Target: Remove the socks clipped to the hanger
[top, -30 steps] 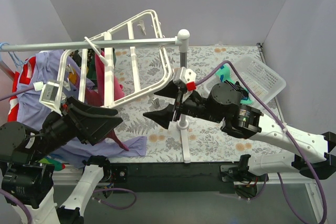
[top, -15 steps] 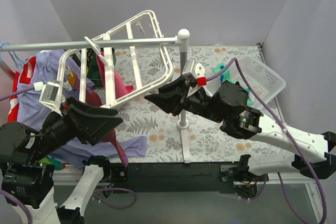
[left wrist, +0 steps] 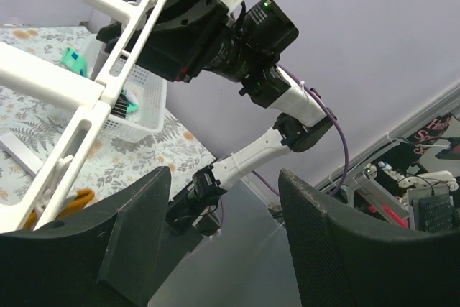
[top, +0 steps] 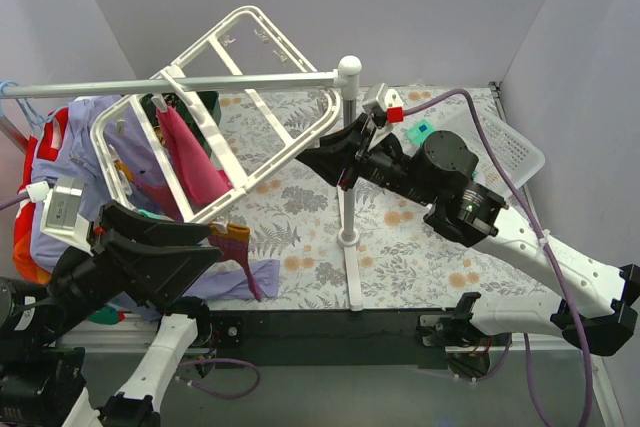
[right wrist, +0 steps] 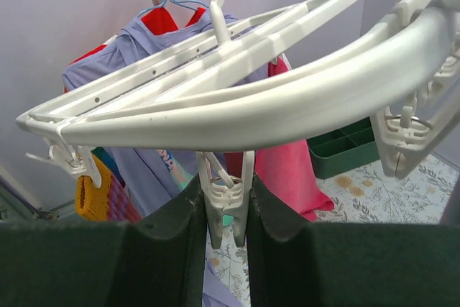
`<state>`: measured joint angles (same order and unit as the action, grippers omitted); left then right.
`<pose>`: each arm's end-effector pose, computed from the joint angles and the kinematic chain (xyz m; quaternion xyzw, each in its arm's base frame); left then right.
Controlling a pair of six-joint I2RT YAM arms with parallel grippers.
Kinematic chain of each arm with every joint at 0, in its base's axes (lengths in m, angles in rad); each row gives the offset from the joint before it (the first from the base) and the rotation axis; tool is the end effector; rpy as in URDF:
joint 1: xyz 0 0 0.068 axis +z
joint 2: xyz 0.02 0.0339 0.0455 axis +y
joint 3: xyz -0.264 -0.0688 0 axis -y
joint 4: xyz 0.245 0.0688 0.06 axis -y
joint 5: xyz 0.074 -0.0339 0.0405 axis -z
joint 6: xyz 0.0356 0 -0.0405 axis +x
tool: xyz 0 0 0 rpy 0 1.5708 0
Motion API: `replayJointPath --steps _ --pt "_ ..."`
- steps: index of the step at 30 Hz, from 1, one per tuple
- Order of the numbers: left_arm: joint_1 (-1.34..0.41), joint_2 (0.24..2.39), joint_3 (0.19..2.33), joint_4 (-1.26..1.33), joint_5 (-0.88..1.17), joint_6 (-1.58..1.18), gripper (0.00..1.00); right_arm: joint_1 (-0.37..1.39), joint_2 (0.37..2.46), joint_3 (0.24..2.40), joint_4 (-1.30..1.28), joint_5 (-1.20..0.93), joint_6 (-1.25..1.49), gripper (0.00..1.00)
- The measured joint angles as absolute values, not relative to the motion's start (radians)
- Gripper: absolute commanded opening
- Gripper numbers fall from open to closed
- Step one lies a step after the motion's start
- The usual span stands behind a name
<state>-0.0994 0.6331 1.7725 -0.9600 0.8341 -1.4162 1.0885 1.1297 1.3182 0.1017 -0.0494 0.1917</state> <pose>-0.0509 -0.0214 0.5348 -0.1126 0.6537 -0.6709 0.3313 0.1105 0.2149 0.4884 -0.2768 0.5296 0.4907 0.6342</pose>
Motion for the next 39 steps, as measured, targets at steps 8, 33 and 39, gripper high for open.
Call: replayJointPath --steps 8,33,39 --pt "-0.099 0.623 1.736 -1.007 0.803 -1.404 0.59 0.981 1.166 1.330 0.069 -0.178 0.257 0.34" --pt "-0.099 0.609 1.615 -1.051 0.744 -1.385 0.57 1.264 1.055 0.799 0.371 -0.343 0.172 0.98" --pt "-0.099 0.607 1.618 -1.056 0.743 -1.387 0.57 1.281 1.283 0.783 0.632 -0.280 0.184 0.98"
